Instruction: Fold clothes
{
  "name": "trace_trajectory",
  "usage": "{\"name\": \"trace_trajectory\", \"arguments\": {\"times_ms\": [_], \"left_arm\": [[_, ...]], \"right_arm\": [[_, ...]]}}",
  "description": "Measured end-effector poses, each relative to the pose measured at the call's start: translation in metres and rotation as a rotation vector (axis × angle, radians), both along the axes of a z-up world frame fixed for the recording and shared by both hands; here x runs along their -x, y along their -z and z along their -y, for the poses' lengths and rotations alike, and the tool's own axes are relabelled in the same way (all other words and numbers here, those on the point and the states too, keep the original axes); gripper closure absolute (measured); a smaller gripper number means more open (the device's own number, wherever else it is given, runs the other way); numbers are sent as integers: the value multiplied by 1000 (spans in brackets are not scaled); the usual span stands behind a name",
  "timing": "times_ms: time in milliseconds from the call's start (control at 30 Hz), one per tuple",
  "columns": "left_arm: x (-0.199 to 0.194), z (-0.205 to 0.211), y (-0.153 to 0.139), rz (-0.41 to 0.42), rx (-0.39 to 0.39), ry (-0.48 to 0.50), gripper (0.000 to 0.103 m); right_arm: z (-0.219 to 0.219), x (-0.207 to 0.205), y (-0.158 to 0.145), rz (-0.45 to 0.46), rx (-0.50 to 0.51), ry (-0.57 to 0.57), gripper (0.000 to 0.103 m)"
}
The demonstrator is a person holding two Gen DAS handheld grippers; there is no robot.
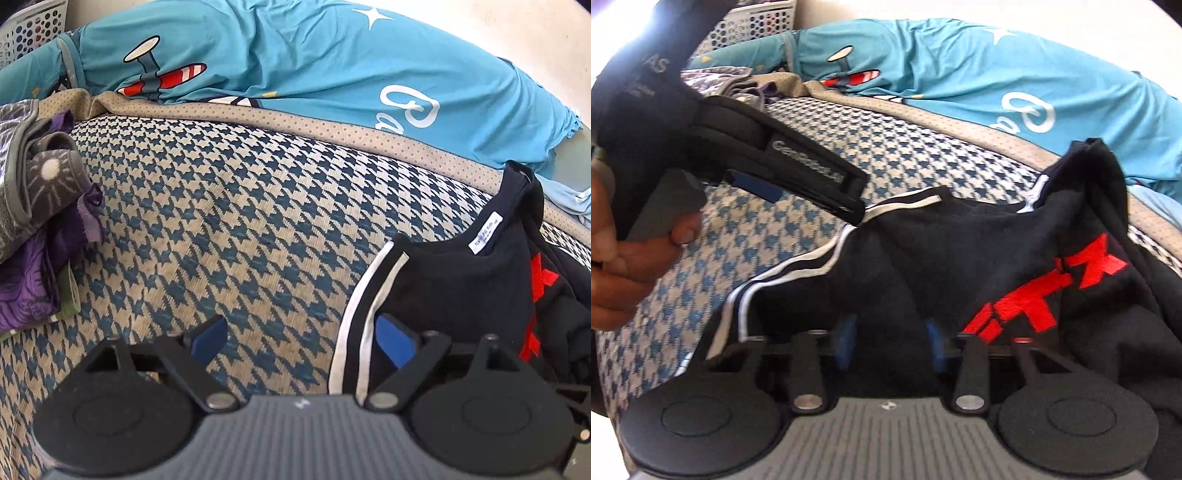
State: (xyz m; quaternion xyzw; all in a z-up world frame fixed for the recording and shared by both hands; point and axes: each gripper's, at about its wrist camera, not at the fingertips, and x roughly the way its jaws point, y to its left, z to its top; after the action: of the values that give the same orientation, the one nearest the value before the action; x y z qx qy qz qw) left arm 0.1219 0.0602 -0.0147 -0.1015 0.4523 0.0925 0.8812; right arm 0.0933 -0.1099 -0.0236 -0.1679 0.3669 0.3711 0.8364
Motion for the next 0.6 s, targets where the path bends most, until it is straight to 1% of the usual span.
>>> {"name": "trace_trajectory", "arguments": {"times_ms": [67, 100, 133, 200, 300, 400, 600], "left_arm": [[1, -1, -1, 2, -1, -2, 16], [1, -2, -1, 3, -1, -4, 16], [1, -3, -2, 4, -4, -6, 16], [2, -5, -4, 11, -10, -12, 16], [5, -9, -10, 26, -23, -21, 15], [8, -17, -18, 51, -34, -35, 14], [16, -41, -32, 88, -46, -83, 12]], "right_arm": [[-2, 2, 0, 4, 0, -15, 89], [-3, 3, 0, 7, 0, -18, 91], [-4, 3, -1, 8, 0, -13, 97], [-5, 3, -1, 10, -1, -2, 98], [-5, 2, -4, -4, -44, 23, 98], [-6, 1, -12, -18, -111, 41, 98], [-12, -6, -24, -88, -263, 98, 98]]}}
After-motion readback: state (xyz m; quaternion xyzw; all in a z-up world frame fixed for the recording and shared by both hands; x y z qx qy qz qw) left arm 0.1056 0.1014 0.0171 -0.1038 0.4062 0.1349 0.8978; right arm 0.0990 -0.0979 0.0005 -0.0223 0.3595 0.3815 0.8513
